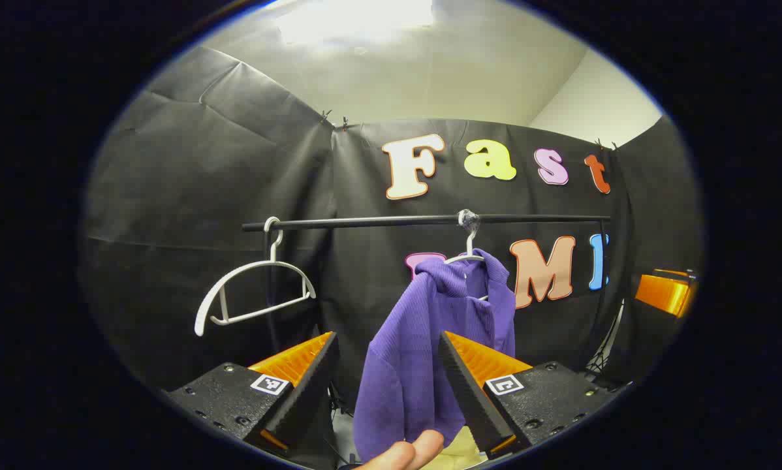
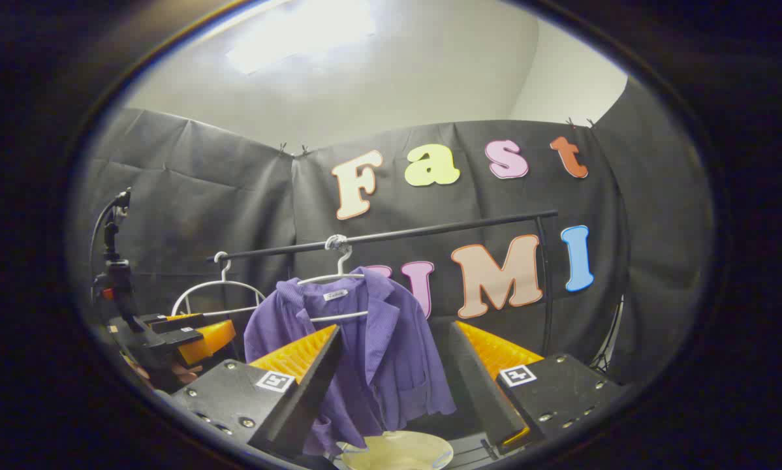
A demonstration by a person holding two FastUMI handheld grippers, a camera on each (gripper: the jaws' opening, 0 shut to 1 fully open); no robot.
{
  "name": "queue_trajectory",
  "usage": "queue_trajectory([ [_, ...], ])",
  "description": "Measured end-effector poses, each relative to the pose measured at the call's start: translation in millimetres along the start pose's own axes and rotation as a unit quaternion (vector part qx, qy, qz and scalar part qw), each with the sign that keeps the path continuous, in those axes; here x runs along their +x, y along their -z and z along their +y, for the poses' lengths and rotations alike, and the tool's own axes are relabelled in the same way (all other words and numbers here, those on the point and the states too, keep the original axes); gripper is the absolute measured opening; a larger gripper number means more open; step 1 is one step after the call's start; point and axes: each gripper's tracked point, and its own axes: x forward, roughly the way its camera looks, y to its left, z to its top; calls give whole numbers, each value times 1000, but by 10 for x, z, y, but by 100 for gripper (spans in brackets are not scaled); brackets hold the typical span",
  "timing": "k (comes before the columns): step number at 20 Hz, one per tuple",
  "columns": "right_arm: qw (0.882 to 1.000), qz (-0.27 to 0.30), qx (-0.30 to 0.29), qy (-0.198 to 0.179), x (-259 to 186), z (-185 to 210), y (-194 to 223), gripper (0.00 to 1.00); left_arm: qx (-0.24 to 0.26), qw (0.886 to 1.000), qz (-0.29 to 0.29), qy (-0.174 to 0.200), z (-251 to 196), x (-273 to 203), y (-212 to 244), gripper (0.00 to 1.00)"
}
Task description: Grasp the clothes on the hanger with both hands and then place them into the laundry hamper below.
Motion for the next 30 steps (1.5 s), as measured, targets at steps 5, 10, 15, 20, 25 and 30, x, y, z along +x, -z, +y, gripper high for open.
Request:
queue_trajectory([
  [5, 1000, 0, 11, -12, 47, 131, 71, 100, -8, 1000, -10, 19, -83, -46, 5, 89],
  [10, 1000, 4, 1, -21, 80, 147, 198, 100, 11, 1000, -9, 25, -222, -76, 128, 89],
  [15, 999, -11, 13, -36, 21, 194, 186, 98, 14, 999, -2, 31, -381, -57, 237, 89],
  [20, 999, -13, 9, -28, 141, 90, 296, 100, 25, 999, -6, 27, -517, 61, 358, 89],
  [25, 1000, 3, -18, -14, 348, -88, 544, 98, 17, 1000, 11, 21, -677, 242, 591, 89],
  [30, 999, 28, -21, -25, 603, -176, 813, 98, 31, 999, 27, 13, -872, 481, 824, 94],
])
